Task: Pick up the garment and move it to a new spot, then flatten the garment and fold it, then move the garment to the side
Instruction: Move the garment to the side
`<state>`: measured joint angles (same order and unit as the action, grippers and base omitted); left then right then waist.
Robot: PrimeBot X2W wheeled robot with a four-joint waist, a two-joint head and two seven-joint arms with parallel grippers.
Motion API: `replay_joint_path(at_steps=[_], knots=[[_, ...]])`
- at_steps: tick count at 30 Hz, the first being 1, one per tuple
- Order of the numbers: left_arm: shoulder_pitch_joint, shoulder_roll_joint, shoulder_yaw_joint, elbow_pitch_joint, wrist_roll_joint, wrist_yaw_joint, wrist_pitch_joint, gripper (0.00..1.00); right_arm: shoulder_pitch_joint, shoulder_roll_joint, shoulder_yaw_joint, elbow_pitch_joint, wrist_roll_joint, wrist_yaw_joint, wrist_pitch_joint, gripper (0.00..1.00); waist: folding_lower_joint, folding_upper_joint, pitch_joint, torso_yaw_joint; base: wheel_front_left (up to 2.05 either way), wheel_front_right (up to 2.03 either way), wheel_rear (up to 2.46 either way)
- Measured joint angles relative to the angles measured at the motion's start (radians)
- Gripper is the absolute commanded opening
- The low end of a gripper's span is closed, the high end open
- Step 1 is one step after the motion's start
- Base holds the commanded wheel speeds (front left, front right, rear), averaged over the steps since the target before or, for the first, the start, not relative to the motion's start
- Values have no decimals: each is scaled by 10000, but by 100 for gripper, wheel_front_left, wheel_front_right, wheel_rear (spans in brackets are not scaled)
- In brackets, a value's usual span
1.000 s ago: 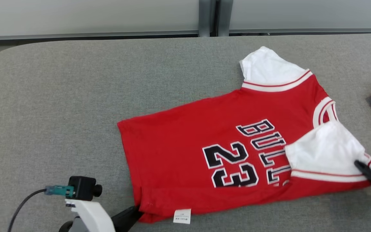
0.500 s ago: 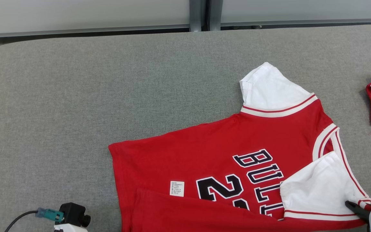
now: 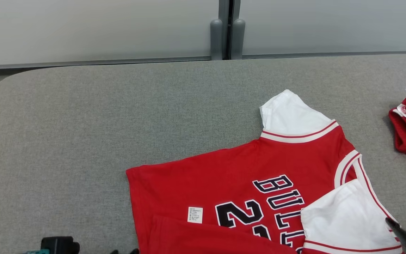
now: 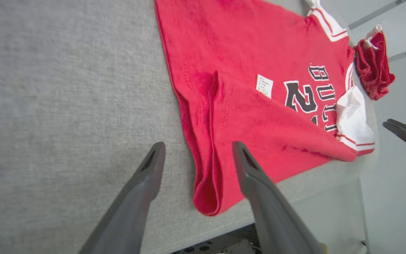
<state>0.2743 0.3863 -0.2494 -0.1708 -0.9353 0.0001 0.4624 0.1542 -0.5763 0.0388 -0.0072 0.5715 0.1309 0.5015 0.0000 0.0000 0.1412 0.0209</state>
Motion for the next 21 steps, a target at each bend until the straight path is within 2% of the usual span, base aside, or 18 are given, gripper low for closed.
replay_joint_path(at_steps=[5, 10, 13, 17, 18, 21], knots=[[-151, -71, 385, -642, 1386, 673, -1346, 100, -364, -42, -387, -1256, -522, 0, -479, 100, 0, 1, -99, -12, 0, 0, 0], [-1583, -274, -130, -600, 2061, 803, -1154, 100, -2441, 67, 196, -1312, -809, 0, -123, 100, 0, 0, 468, 60, 0, 0, 0], [-3037, -403, -512, -21, 2382, 754, -805, 100, -4172, 58, 663, -667, -968, 0, 360, 100, 0, 0, 1046, 213, 0, 0, 0], [-4634, -667, -943, 907, 2592, 468, -451, 100, -6239, -4, 1179, 635, -1319, 0, 872, 100, 0, 0, 1866, 563, 0, 0, 0], [-4634, -667, -943, 907, 2592, 468, -451, 100, -6239, -4, 1179, 635, -1319, 0, 872, 100, 0, 0, 1866, 563, 0, 0, 0], [-5637, -834, -1285, 1565, 2851, 226, -297, 100, -7426, -21, 1379, 1636, -1429, 0, 1074, 100, 0, 0, 2424, 958, 0, 0, 0]])
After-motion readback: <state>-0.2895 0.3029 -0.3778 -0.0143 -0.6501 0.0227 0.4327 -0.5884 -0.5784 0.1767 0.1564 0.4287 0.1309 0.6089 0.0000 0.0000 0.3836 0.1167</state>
